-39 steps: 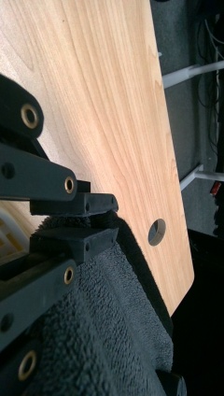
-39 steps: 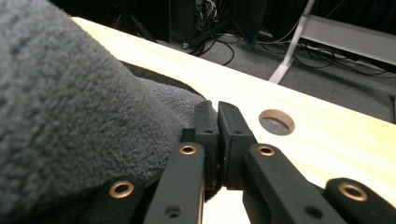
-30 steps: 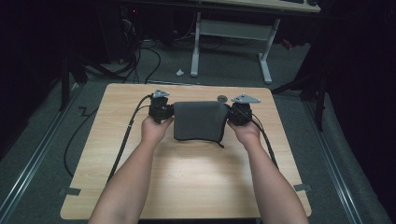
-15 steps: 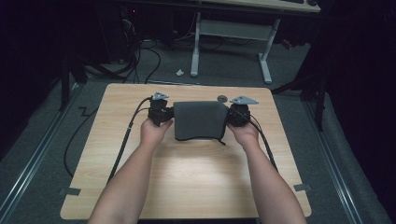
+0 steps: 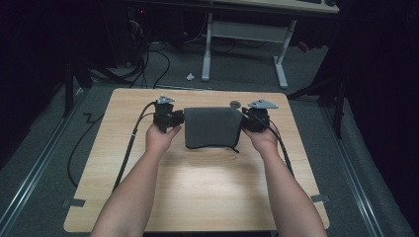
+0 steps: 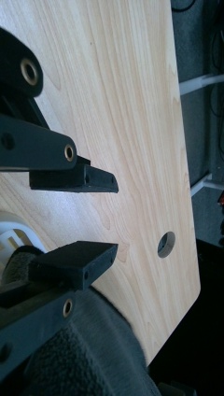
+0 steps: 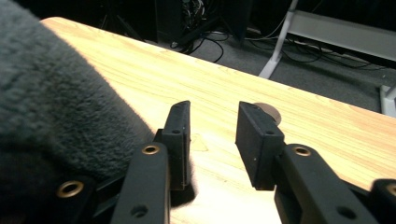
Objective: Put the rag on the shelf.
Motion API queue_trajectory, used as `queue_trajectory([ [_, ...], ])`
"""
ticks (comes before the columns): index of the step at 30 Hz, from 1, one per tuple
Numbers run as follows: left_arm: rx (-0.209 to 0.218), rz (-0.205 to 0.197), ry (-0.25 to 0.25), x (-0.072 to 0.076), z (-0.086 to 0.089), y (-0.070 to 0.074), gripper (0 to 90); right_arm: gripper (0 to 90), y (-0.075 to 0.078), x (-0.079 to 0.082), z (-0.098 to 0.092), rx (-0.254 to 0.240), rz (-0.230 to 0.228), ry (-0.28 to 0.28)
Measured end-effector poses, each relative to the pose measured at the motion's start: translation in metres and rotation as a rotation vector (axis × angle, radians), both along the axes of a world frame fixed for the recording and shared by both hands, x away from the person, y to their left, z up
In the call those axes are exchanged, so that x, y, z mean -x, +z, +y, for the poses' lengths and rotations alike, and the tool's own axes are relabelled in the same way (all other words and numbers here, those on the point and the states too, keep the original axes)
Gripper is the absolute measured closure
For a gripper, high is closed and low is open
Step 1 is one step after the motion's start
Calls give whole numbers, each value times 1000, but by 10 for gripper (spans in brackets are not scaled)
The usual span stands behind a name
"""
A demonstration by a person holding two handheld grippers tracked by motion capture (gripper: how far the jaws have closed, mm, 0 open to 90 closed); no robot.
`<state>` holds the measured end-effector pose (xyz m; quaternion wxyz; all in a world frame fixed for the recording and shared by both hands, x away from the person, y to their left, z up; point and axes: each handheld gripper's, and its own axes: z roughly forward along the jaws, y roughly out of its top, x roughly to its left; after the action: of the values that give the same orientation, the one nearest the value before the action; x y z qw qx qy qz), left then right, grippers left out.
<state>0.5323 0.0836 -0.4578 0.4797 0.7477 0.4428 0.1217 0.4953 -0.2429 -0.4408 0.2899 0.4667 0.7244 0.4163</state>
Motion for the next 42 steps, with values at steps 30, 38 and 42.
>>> queue_trajectory([
  [30, 6, -62, 51, 13, 26, 15, 632, 578, 20, 13, -21, 13, -44, -59],
  [38, 35, -100, 57, 33, 42, 15, 602, 557, 25, 33, -29, 16, -72, -62],
  [42, 41, -127, 59, 50, 49, 14, 590, 543, 22, 49, -34, 30, -79, -59],
])
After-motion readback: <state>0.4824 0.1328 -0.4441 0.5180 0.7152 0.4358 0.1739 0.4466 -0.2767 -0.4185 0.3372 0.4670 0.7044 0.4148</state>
